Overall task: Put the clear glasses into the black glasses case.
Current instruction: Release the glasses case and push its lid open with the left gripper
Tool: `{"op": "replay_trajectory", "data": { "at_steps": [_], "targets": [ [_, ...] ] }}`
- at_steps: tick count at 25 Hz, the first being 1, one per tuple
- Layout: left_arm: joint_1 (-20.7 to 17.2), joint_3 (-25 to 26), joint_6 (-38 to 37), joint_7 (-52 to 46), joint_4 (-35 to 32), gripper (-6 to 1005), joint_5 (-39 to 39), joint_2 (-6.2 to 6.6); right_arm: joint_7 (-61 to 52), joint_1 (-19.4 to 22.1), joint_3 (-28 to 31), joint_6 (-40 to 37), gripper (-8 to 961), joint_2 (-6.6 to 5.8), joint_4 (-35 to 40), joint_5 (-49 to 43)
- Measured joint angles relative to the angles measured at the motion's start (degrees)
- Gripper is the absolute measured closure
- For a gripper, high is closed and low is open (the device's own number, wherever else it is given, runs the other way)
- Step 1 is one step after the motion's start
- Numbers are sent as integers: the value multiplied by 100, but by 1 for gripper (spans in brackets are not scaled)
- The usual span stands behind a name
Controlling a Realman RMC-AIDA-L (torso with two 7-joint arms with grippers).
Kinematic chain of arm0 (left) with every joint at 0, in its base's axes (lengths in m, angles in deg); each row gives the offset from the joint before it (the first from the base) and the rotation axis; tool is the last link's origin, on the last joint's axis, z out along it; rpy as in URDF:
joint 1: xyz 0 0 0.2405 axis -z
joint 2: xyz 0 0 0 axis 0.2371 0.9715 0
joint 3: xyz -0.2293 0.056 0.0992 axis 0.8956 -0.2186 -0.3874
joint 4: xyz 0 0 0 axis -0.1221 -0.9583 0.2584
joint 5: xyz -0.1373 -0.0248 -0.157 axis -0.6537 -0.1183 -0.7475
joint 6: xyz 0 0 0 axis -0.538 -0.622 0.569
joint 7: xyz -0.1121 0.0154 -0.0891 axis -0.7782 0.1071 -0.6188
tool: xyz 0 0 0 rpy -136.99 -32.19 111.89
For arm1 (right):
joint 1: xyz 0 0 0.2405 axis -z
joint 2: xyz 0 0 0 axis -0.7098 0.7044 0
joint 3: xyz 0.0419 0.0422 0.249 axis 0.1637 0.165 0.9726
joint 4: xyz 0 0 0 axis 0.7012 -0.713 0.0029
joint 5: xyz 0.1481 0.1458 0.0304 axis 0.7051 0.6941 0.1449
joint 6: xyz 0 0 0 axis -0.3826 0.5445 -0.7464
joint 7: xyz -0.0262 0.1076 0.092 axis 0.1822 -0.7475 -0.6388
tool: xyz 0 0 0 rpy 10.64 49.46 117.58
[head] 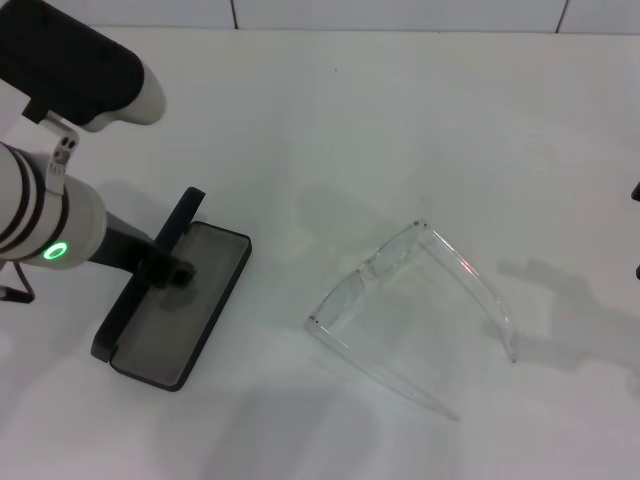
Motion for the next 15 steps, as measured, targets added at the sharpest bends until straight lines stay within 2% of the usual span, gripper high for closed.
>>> {"op": "replay_trajectory", "data": {
  "at_steps": [7,10,15],
  "targets": [
    [12,15,-76,4,36,434,4,13,40,-6,-25,0,99,-4,-21,0],
    [8,17,-77,4,37,658,13,13,52,14,-25,-1,99,5,-25,0],
    [-2,17,-71,42,37,760,13,11,123,30,-2,-8,99,-5,-178,0]
  ]
}}
